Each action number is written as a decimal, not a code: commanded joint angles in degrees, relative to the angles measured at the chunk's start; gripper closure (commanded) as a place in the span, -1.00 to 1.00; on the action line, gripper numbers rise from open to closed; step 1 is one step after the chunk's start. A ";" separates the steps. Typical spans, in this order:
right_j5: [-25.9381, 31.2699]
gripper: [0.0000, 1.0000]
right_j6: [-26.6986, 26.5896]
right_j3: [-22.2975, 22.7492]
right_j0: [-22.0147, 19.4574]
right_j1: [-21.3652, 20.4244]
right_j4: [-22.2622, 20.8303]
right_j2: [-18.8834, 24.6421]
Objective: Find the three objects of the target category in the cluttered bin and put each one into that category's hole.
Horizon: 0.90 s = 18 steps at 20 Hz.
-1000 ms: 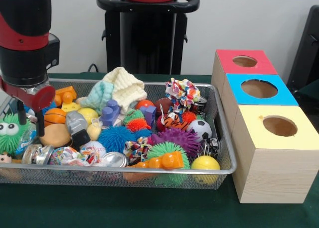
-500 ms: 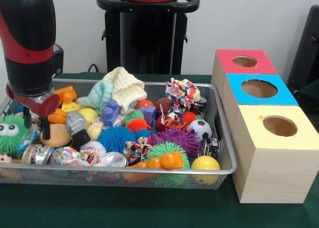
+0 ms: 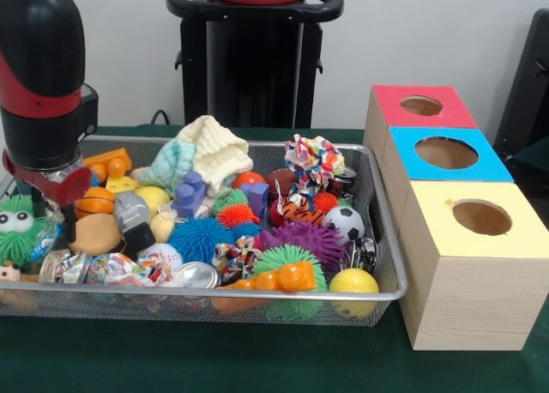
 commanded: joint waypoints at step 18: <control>-1.43 1.00 -1.68 3.42 -0.14 -0.75 -3.88 3.27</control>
